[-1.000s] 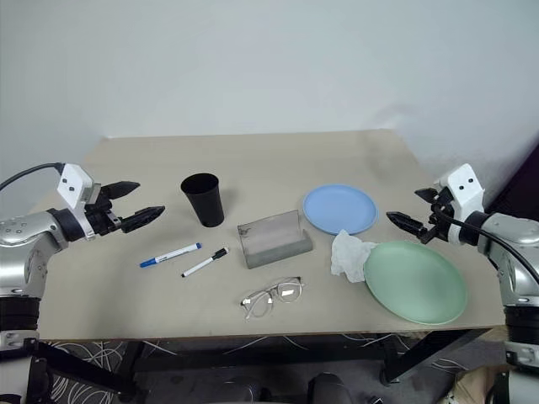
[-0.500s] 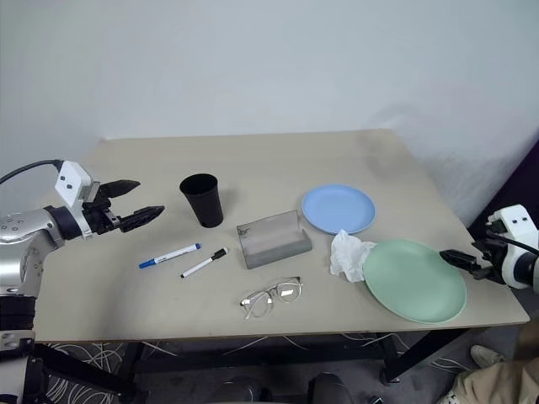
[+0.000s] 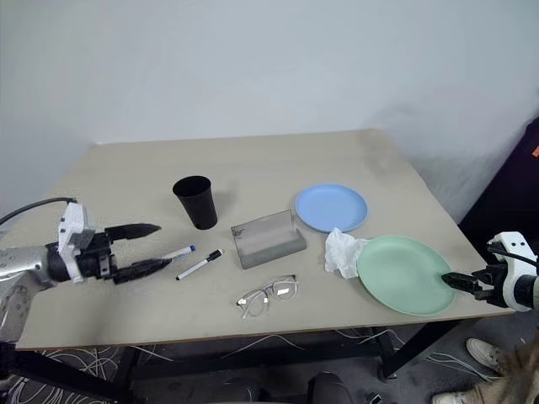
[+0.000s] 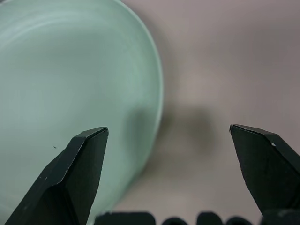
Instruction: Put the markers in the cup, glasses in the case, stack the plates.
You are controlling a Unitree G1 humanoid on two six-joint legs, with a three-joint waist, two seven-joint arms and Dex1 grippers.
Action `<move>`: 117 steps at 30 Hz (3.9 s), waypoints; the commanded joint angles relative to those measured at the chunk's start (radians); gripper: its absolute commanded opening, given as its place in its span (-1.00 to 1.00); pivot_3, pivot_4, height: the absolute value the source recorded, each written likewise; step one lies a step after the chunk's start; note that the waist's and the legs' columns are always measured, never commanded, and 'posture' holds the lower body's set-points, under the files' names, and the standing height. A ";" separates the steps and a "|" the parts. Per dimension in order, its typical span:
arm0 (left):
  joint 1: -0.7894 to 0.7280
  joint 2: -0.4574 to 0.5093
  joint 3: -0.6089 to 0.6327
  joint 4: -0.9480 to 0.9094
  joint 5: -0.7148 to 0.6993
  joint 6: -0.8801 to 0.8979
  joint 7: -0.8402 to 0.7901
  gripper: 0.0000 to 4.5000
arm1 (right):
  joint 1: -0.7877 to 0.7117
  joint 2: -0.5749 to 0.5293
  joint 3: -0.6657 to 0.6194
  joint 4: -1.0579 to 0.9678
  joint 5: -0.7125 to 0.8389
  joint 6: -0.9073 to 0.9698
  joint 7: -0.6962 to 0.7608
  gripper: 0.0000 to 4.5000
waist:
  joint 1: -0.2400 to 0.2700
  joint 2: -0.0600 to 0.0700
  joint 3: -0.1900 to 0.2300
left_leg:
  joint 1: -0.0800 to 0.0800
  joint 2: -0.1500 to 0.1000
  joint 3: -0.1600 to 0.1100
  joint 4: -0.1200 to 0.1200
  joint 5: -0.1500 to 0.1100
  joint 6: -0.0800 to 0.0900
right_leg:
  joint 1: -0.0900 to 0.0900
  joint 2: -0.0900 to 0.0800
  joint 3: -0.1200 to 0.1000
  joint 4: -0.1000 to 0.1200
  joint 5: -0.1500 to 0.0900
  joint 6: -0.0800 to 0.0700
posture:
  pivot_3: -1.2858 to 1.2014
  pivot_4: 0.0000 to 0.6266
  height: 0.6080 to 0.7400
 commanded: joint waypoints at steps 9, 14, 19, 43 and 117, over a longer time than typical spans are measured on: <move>0.002 0.011 0.042 -0.024 -0.001 -0.040 0.024 1.00 | -0.062 0.021 0.031 -0.005 -0.002 0.025 0.021 0.26 | 0.002 0.002 0.001 | -0.002 0.040 0.052 0.003 0.000 0.000 | 0.000 0.000 -0.010 -0.002 0.000 0.000 | 0.03 -1.00 0.88; -0.005 0.009 0.034 -0.026 0.004 -0.044 0.039 1.00 | -0.077 0.034 0.031 0.001 0.004 0.041 0.014 -0.53 | 0.000 0.002 0.001 | -0.003 0.047 0.061 0.007 0.000 0.000 | 0.000 0.000 -0.011 -0.004 0.000 0.000 | 0.03 -1.00 0.88; -0.014 0.006 0.026 -0.025 0.007 -0.047 0.047 1.00 | -0.093 0.050 0.019 0.025 0.012 0.055 0.002 -0.99 | -0.001 0.002 0.000 | -0.004 0.057 0.077 0.007 -0.003 0.002 | 0.001 0.001 -0.012 -0.012 0.000 0.000 | 0.03 -1.00 0.88; -0.063 -0.008 0.001 0.003 0.036 -0.061 0.077 1.00 | -0.579 0.307 -0.160 0.023 0.172 0.359 -0.356 -0.99 | -0.002 0.005 0.002 | -0.003 0.069 0.100 0.009 -0.006 0.004 | -0.010 0.001 -0.011 -0.015 0.000 0.000 | 0.03 -1.00 0.88; -0.012 -0.011 0.033 -0.057 0.015 -0.050 0.142 1.00 | -1.004 0.728 -0.204 0.748 -0.047 -0.185 -0.924 0.99 | -0.077 0.001 0.000 | -0.015 0.064 0.100 0.009 -0.008 0.008 | -0.012 0.025 0.015 -0.015 0.036 -0.022 | 0.03 -1.00 0.88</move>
